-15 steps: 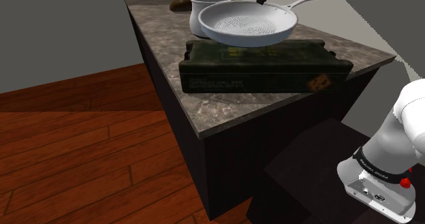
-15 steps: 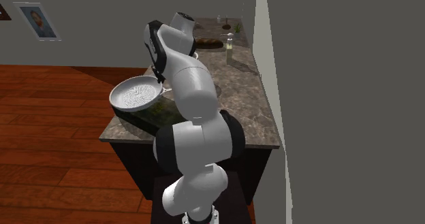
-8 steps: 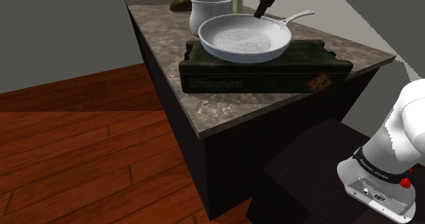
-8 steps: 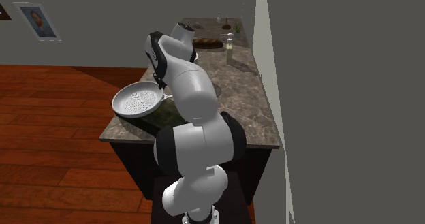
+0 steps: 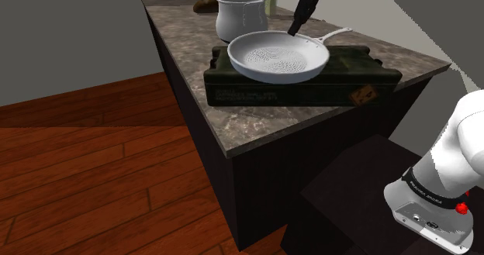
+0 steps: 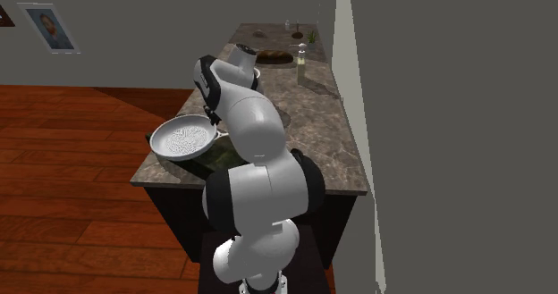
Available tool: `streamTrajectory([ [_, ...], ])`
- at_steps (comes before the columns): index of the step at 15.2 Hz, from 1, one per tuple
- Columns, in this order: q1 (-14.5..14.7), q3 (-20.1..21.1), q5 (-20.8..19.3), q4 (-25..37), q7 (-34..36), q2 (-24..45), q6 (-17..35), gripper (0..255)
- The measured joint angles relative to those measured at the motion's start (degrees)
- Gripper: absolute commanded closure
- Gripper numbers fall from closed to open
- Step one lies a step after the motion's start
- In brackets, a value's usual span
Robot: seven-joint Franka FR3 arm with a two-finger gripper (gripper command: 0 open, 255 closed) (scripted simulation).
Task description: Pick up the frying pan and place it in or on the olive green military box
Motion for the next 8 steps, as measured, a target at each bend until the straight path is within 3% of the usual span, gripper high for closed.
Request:
streamTrajectory([
  [6,0.0,0.0,0.1,-0.3,-0.1,-0.1,0.6,255],
  [7,0.0,0.0,0.1,-0.2,-0.1,-0.1,0.6,0],
  [8,0.1,0.1,0.1,-0.4,-0.1,0.0,0.6,0],
])
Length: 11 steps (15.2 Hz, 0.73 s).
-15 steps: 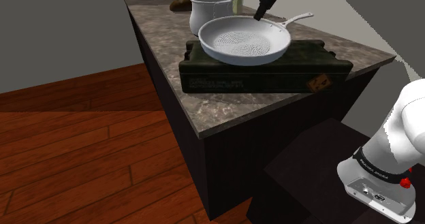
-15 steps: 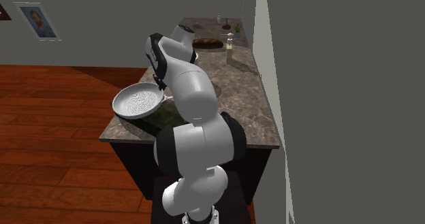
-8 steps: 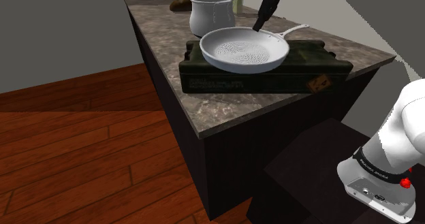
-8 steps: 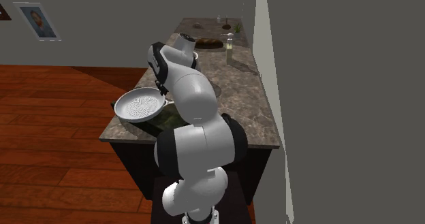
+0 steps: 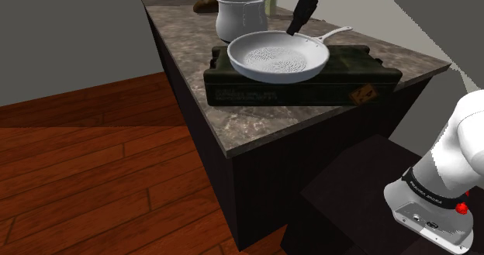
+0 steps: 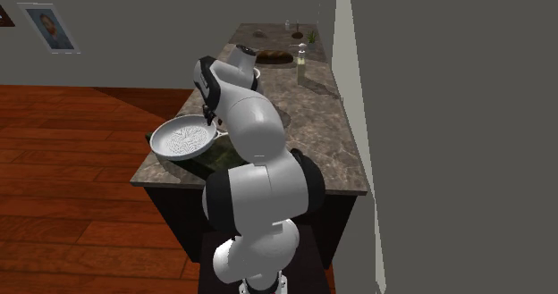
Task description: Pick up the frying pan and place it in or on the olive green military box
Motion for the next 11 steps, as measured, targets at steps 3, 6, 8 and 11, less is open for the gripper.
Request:
streamTrajectory([
  [3,0.0,0.0,0.0,-0.2,0.0,0.1,0.0,0],
  [6,-0.2,-0.2,-0.3,0.6,0.1,-0.3,-1.2,0],
  [8,-0.5,-0.9,-0.8,3.0,0.4,-0.7,-4.1,0],
  [11,-0.8,-1.6,-1.2,5.4,0.4,-0.8,-6.8,0],
])
